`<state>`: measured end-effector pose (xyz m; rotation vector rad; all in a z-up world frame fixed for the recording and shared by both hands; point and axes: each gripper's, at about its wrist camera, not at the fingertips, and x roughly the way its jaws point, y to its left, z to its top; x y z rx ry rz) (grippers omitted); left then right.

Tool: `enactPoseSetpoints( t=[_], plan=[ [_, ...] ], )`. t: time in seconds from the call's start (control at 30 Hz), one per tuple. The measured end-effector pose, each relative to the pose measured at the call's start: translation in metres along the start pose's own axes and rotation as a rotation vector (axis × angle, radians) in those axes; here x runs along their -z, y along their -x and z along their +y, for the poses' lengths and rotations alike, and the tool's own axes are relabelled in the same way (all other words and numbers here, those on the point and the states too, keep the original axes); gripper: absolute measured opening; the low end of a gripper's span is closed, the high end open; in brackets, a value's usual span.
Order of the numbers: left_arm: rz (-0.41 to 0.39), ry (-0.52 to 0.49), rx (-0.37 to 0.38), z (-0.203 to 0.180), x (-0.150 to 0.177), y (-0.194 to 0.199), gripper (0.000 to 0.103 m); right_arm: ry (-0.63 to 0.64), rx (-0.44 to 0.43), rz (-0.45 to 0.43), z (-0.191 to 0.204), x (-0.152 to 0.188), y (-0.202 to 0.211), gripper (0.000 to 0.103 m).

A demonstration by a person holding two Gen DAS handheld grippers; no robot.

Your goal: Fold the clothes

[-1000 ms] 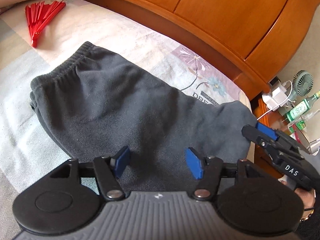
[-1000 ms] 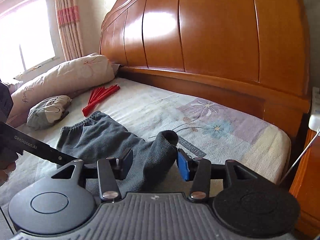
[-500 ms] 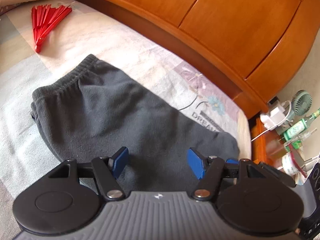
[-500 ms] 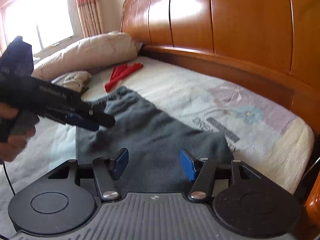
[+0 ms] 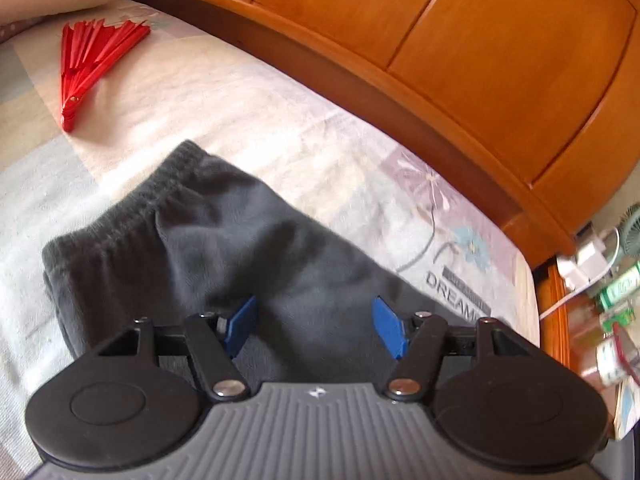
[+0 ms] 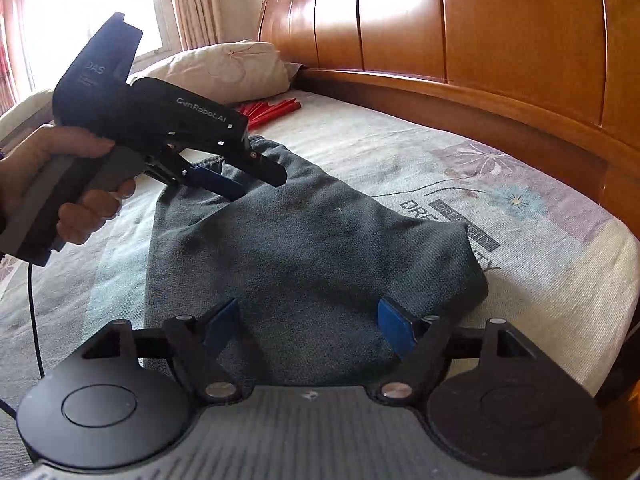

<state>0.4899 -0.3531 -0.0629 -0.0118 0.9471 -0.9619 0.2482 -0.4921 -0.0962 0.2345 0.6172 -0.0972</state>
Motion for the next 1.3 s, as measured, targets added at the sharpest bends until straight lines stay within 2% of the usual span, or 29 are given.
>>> enactPoseSetpoints(
  t=[0.1,0.17,0.27,0.3,0.5,0.57,0.63,0.67,0.7,0.73,0.77,0.9,0.97,1.0,1.17,1.23,1.3],
  plan=[
    [-0.028,-0.007,0.013,-0.002,-0.008,-0.006,0.065,-0.026,-0.017,0.001,-0.004,-0.001,0.000,0.081],
    [-0.038,-0.022,-0.024,-0.005,-0.013,-0.013,0.065,-0.042,-0.027,0.000,-0.005,-0.002,0.000,0.084],
    [0.031,0.002,-0.094,0.003,-0.020,-0.039,0.064,-0.032,-0.023,-0.004,-0.003,-0.001,-0.002,0.086],
    [0.032,0.009,-0.102,0.005,-0.021,-0.041,0.064,-0.025,-0.020,-0.004,-0.002,-0.001,-0.002,0.086],
    [-0.002,-0.002,-0.075,0.005,-0.014,-0.004,0.065,-0.050,-0.042,-0.010,-0.007,0.000,0.000,0.086],
    [-0.001,-0.033,-0.124,0.013,-0.003,0.008,0.068,-0.061,-0.047,-0.018,-0.008,0.001,0.000,0.086],
    [0.019,-0.028,-0.246,0.029,0.006,0.013,0.067,-0.061,-0.045,-0.021,-0.007,0.002,0.001,0.086],
    [0.028,-0.019,-0.308,0.038,0.010,0.015,0.059,-0.060,-0.044,-0.023,-0.007,0.002,0.001,0.086],
    [0.025,-0.012,-0.331,0.043,0.012,0.019,0.045,-0.058,-0.043,-0.021,-0.006,0.002,0.001,0.086],
    [0.017,-0.008,-0.326,0.044,0.012,0.025,0.045,-0.058,-0.043,-0.016,-0.006,0.001,0.001,0.086],
    [0.010,-0.003,-0.320,0.046,0.013,0.031,0.047,-0.061,-0.046,-0.012,-0.007,0.000,0.003,0.086],
    [-0.018,-0.032,-0.292,0.029,0.021,0.057,0.067,-0.075,-0.041,-0.035,-0.013,-0.009,0.014,0.086],
    [-0.014,-0.067,-0.318,0.016,0.037,0.067,0.070,-0.032,0.000,-0.072,-0.012,-0.015,0.020,0.086],
    [-0.013,-0.085,-0.332,0.009,0.046,0.072,0.075,-0.012,0.020,-0.080,-0.012,-0.018,0.021,0.086],
    [-0.003,-0.173,-0.397,-0.024,0.087,0.099,0.081,-0.043,0.077,0.001,-0.034,-0.018,-0.002,0.084],
    [0.001,-0.157,-0.413,-0.037,0.108,0.110,0.083,-0.063,0.057,-0.018,-0.036,-0.020,0.006,0.084],
    [-0.022,-0.138,-0.442,-0.041,0.128,0.125,0.090,-0.078,0.033,-0.042,-0.034,-0.025,0.015,0.084]
  ],
)
